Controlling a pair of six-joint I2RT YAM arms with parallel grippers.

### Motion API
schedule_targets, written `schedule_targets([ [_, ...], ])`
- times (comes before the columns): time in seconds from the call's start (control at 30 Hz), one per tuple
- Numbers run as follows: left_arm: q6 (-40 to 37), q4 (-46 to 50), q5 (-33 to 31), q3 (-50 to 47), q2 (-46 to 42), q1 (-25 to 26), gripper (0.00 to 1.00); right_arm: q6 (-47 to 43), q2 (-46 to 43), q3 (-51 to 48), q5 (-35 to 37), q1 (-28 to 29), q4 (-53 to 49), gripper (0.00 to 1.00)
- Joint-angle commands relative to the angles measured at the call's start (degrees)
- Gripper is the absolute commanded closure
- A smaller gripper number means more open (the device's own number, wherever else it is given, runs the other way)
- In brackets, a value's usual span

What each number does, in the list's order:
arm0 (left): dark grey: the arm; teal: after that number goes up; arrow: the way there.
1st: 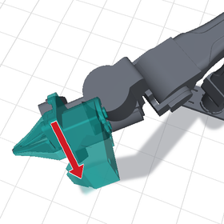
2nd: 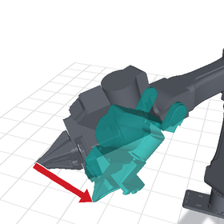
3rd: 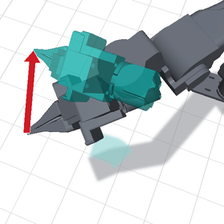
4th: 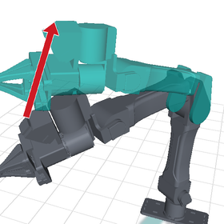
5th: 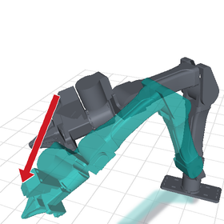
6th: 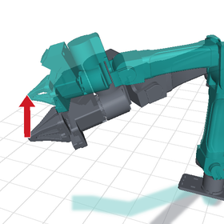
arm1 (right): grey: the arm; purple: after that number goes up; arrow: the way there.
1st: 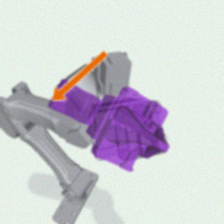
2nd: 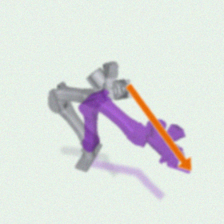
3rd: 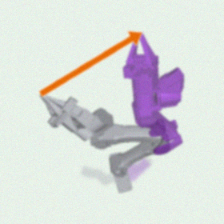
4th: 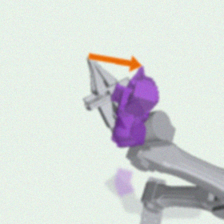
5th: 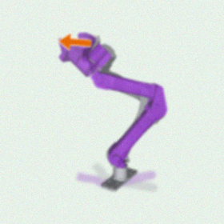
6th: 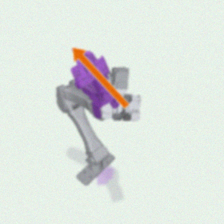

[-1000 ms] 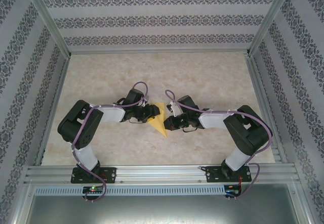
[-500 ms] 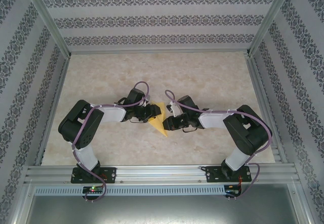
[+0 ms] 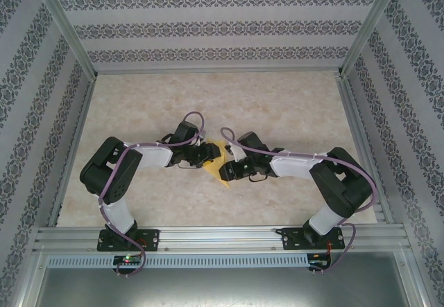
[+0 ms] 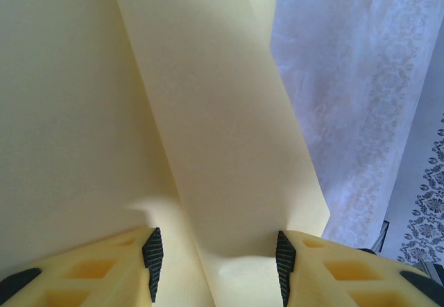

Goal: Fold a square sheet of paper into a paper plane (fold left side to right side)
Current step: Fourth fold the wing at the center of the table.

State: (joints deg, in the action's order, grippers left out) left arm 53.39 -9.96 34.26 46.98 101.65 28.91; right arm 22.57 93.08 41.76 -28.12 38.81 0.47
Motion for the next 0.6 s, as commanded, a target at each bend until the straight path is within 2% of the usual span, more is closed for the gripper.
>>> schedule_targets([
  [0.0,-0.21,-0.94,-0.39,0.66,-0.09,0.74,0.5,-1.3,1.76,2.47,2.4,1.29,-1.32,0.55],
  [0.27,-0.13,-1.12,-0.44,0.49,-0.04,0.71,0.5,-2.09,3.34,3.79,4.39,2.26,-3.21,0.56],
  [0.57,-0.44,-0.68,-0.68,0.31,-0.22,0.71,0.5,-1.85,4.31,4.38,3.1,2.32,-2.55,0.8],
])
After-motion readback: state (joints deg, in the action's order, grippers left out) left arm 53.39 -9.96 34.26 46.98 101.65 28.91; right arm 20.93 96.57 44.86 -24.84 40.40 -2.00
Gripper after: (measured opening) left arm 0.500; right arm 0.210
